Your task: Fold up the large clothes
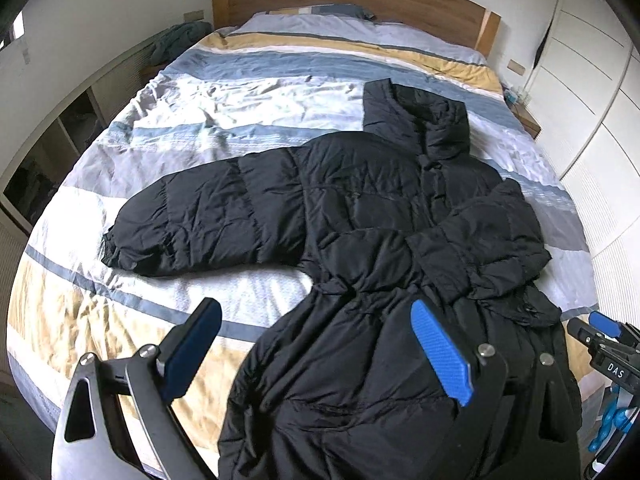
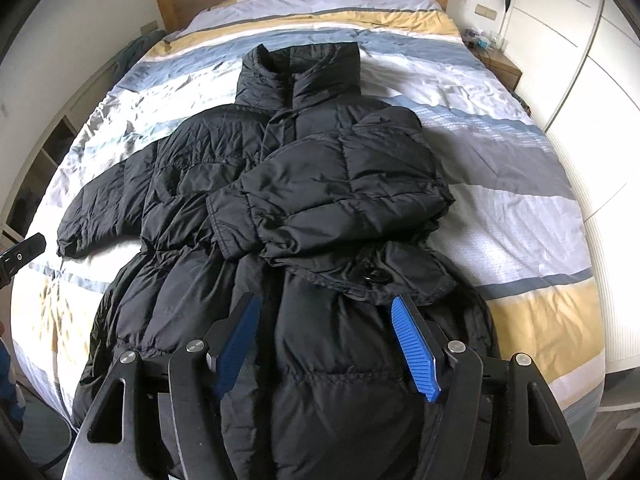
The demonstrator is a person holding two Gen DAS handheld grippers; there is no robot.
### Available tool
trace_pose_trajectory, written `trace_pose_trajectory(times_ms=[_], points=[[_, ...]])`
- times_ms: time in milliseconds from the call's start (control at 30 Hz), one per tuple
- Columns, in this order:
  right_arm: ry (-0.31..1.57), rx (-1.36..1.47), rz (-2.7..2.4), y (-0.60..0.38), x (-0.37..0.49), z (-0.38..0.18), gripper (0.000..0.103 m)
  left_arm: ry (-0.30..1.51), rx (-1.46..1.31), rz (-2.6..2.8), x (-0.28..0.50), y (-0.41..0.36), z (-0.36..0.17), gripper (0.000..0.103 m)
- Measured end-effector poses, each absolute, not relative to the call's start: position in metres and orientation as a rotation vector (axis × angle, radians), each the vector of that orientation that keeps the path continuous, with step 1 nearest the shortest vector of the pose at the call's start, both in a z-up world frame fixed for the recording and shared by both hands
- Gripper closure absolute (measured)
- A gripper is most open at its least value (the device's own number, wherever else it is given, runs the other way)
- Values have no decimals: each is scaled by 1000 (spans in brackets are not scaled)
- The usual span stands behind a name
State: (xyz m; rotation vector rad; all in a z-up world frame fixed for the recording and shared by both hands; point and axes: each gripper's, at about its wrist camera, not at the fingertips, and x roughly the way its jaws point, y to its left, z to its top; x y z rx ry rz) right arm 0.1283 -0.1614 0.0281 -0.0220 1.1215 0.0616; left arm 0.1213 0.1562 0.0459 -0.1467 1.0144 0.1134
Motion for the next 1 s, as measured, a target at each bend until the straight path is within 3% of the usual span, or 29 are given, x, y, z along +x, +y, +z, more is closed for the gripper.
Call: trace_pose_trajectory(times_ms=[1000], points=[[1219, -69, 48, -121, 157, -6, 32, 1114, -244, 230, 153, 231, -13, 7]])
